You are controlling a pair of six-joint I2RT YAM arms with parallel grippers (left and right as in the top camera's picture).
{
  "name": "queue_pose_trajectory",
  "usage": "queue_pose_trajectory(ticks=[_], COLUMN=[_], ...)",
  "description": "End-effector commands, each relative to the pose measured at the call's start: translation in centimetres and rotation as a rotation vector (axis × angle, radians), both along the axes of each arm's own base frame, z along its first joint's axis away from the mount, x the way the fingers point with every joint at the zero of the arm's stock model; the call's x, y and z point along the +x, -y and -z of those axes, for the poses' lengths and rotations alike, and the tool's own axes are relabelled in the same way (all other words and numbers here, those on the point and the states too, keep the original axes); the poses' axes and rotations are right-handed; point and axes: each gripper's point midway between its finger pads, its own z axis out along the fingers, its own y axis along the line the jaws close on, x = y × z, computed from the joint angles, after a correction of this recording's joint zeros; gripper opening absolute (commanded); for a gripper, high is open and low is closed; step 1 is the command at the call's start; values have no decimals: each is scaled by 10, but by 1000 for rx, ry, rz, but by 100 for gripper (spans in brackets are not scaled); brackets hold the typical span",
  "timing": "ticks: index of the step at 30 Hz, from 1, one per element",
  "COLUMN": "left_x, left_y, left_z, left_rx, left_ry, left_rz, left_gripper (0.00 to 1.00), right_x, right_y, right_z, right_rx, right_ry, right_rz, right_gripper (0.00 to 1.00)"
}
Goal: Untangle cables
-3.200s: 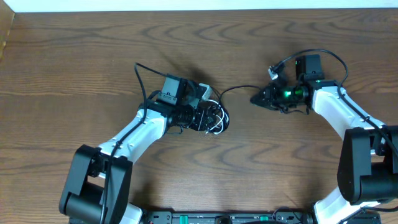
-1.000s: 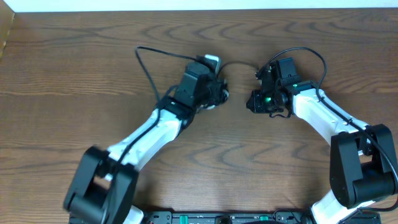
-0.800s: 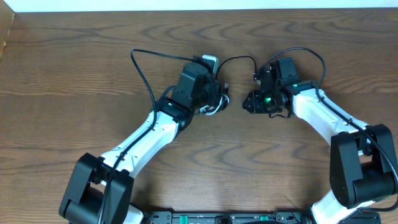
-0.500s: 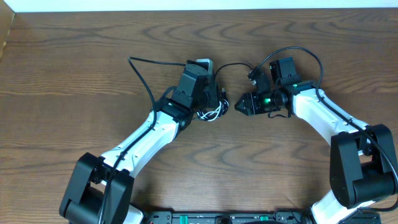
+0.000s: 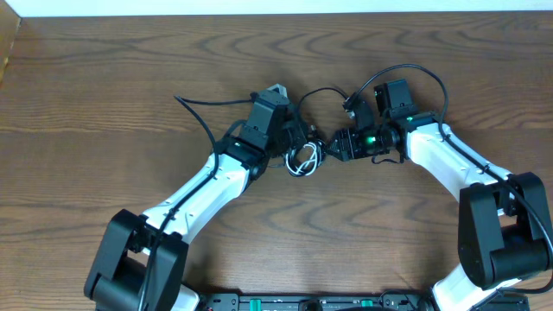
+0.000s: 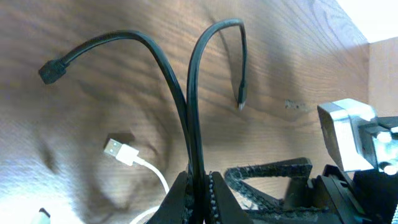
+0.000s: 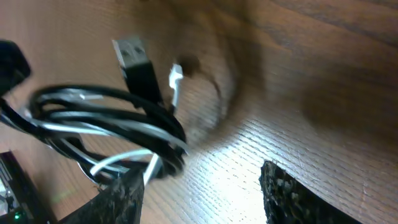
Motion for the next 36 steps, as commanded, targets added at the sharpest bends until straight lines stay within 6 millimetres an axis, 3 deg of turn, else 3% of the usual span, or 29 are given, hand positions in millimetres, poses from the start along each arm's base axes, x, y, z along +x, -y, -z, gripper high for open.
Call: queue_pose_trajectory(ticks=[1,6,14,18,21,23,26,30,36], left_x=[-7,-7,-14,-16,-17,-17,-12,-2,7], left_y=[15,37,43,45,44,42,33,15,9], left_z=[-1,-25,-27,-28,-27,-23,-13,10,41], left_rx=[-107,-238,-312,-349,-355,-345,-278,-145,-70], left_ry=[-71,-38,-123,-173,-187,-187,-152,-103,-107], left_rz=[14,98,78,50,37,25,0,-54,-76], left_gripper=[8,8,8,8,8,8,8,8,8], right_x=[-1,3,6,17,24,27,30,29,19], right_y=[-7,-1,-1,12,29,44,63,63,49], right_z=[-8,-4,-4,1,9,14,19,19,22], right_rx=[7,-38,-39,-117,-217,-296,-395,-410,-414], right_ry=[33,44,59,89,92,90,101,106,91], right_rz=[-29,-9,-6,47,123,180,228,227,182], right_gripper=[57,55,46,43,24,10,2,1,1])
